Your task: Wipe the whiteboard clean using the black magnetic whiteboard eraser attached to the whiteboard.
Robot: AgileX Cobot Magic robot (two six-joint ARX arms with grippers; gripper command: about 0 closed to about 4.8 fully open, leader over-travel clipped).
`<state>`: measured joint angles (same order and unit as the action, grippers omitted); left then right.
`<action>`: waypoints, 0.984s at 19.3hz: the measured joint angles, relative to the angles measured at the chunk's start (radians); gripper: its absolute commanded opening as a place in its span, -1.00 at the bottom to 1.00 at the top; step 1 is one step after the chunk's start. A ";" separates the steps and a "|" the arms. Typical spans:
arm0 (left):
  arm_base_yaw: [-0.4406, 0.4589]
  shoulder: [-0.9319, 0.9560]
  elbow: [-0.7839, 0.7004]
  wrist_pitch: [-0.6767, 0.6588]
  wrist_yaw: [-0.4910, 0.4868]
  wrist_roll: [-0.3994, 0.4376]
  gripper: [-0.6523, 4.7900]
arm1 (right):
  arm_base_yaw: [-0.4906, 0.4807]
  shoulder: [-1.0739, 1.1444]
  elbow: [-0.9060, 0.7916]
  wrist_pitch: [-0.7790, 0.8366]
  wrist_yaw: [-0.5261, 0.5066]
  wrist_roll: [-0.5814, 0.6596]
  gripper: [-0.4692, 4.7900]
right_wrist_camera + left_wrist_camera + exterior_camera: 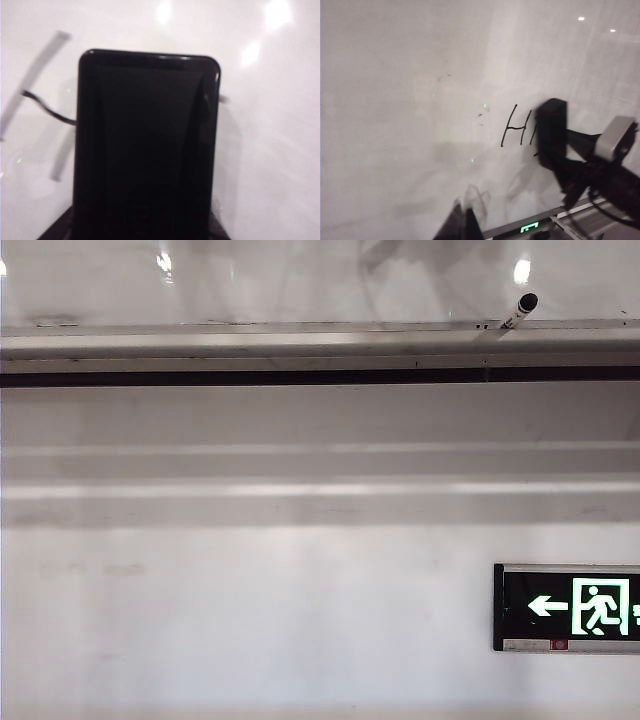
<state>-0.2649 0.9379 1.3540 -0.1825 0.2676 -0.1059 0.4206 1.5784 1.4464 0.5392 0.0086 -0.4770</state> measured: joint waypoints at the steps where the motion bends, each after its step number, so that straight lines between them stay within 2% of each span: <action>1: 0.000 0.000 0.000 0.000 0.006 0.000 -0.78 | 0.007 0.009 0.000 0.017 0.002 -0.013 -0.40; 4: 0.000 0.000 0.000 0.000 0.021 0.000 -0.78 | 0.008 0.026 0.000 0.042 0.017 -0.026 -0.40; 9: 0.000 0.000 0.000 0.000 0.021 -0.001 -0.78 | 0.021 0.043 0.000 0.112 0.130 -0.026 -0.40; 11: 0.000 0.000 0.000 -0.001 0.021 0.000 -0.78 | 0.021 0.042 0.020 0.129 0.209 -0.024 -0.40; 14: 0.000 0.000 0.000 -0.002 0.030 -0.001 -0.78 | 0.022 0.039 0.154 -0.060 0.255 -0.025 -0.44; 17: 0.000 0.000 0.000 -0.003 0.039 -0.003 -0.78 | 0.035 0.031 0.319 -0.347 0.277 -0.022 -0.43; 19: 0.000 0.000 0.000 -0.005 0.042 -0.003 -0.78 | 0.048 0.031 0.340 -0.397 0.290 -0.020 -0.43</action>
<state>-0.2649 0.9382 1.3540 -0.1875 0.3092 -0.1093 0.4686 1.6089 1.7866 0.1425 0.2985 -0.4969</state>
